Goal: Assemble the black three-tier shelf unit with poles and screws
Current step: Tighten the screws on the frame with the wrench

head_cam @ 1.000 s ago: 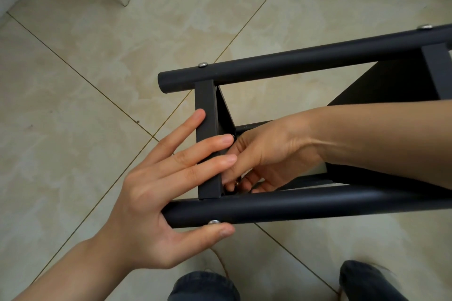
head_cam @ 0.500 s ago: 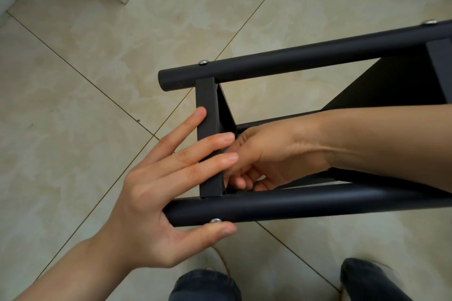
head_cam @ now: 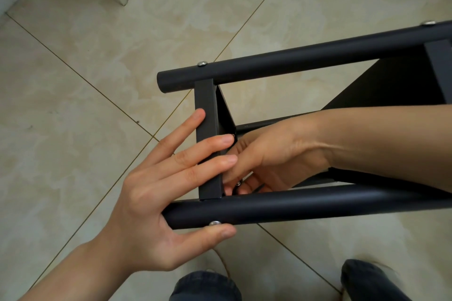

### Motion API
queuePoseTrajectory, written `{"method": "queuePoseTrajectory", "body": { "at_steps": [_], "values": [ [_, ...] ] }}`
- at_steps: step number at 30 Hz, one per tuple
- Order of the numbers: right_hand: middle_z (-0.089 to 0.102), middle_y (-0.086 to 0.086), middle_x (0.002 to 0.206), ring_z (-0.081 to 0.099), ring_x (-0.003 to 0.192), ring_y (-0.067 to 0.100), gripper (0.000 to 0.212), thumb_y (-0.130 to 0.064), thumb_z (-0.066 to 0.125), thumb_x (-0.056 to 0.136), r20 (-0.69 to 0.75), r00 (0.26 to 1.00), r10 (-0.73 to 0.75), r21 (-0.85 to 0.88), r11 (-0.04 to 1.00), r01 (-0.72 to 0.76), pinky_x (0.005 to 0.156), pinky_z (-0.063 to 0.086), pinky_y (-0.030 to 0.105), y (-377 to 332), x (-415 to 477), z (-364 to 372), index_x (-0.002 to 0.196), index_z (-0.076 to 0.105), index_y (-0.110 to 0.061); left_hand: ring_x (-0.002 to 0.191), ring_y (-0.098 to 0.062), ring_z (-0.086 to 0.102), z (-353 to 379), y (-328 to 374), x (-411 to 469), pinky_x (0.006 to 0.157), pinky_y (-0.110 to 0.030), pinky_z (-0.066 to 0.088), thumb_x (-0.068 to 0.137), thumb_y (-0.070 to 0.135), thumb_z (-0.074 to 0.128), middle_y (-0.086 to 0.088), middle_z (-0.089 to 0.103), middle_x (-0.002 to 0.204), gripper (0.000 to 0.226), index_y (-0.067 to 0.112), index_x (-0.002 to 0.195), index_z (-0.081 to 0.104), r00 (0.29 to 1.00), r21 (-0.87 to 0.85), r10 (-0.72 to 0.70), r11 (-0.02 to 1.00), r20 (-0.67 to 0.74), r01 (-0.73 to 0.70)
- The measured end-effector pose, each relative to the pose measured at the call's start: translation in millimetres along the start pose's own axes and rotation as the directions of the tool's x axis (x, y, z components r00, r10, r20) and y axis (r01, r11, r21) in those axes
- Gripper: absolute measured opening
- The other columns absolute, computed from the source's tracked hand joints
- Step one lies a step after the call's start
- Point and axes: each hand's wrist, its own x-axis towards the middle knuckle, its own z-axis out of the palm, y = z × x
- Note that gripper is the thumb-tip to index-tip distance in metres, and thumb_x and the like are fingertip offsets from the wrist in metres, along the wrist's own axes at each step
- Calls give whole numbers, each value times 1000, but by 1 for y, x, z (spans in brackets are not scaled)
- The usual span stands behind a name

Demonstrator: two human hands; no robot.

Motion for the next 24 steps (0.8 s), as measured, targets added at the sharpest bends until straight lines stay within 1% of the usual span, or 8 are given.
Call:
{"method": "queuePoseTrajectory", "body": {
  "at_steps": [3, 6, 10, 13, 16, 19, 21, 24],
  "values": [
    [67, 0, 84, 56, 70, 9, 19, -18, 61, 95, -23, 999, -29, -38, 999, 28, 73, 48, 23, -1, -5, -2, 79, 71, -16, 148, -34, 36, 0, 0, 0, 118, -39, 35, 89, 50, 67, -5, 55, 141, 55, 7, 123, 62, 1000, -1, 4, 1000, 1, -4],
    [69, -1, 82, 58, 70, 8, 22, -19, 63, 94, -54, 997, -59, -70, 996, 55, 67, 50, 20, 1, -6, -2, 75, 74, -18, 148, -35, 35, 1, 0, 0, 118, -40, 34, 90, 52, 65, -6, 55, 141, 56, 6, 123, 62, 1000, -6, 2, 1000, -2, -2],
    [68, 0, 81, 58, 71, 9, 23, -17, 62, 95, -58, 997, -59, -101, 993, 53, 67, 51, 19, -1, -4, -1, 74, 72, -17, 149, -35, 35, 1, 1, 0, 118, -40, 34, 91, 53, 64, -6, 55, 140, 56, 8, 124, 61, 1000, -14, -1, 1000, 1, 1],
    [67, 1, 78, 61, 74, 11, 26, -15, 61, 95, -59, 997, -49, -81, 996, 44, 71, 53, 21, -3, -3, 0, 71, 71, -16, 149, -34, 35, 1, 1, 1, 118, -39, 34, 90, 52, 64, -5, 55, 140, 54, 12, 126, 59, 1000, -20, -1, 1000, -3, 0],
    [65, 2, 74, 62, 74, 11, 21, -11, 60, 96, -73, 997, -37, -40, 999, 34, 75, 54, 23, -3, -2, 1, 77, 68, -12, 149, -34, 35, 2, 1, 0, 118, -39, 35, 89, 52, 65, -5, 56, 139, 54, 12, 125, 59, 1000, -27, -2, 1000, -11, 2],
    [65, 1, 69, 62, 68, 9, 21, -9, 59, 96, -92, 996, -18, 3, 1000, 18, 73, 54, 22, -4, -1, 3, 77, 68, -10, 149, -34, 35, 2, 1, 0, 118, -40, 35, 88, 51, 66, -6, 56, 139, 54, 11, 125, 59, 1000, -29, 0, 1000, -13, -1],
    [65, 1, 67, 62, 64, 8, 20, -9, 59, 96, -107, 994, -14, -9, 1000, 13, 70, 53, 20, -4, 0, 5, 78, 67, -10, 149, -33, 35, 2, 1, 0, 118, -41, 35, 88, 50, 66, -6, 56, 139, 54, 10, 124, 59, 1000, -27, 5, 1000, -12, -6],
    [65, 1, 70, 63, 66, 9, 18, -10, 60, 96, -118, 993, -30, -34, 999, 26, 70, 54, 21, -2, 1, 7, 79, 67, -11, 148, -34, 36, 2, 0, 1, 118, -40, 35, 89, 50, 66, -6, 56, 139, 54, 10, 124, 59, 1000, -25, 4, 1000, -12, -5]
  ]
}}
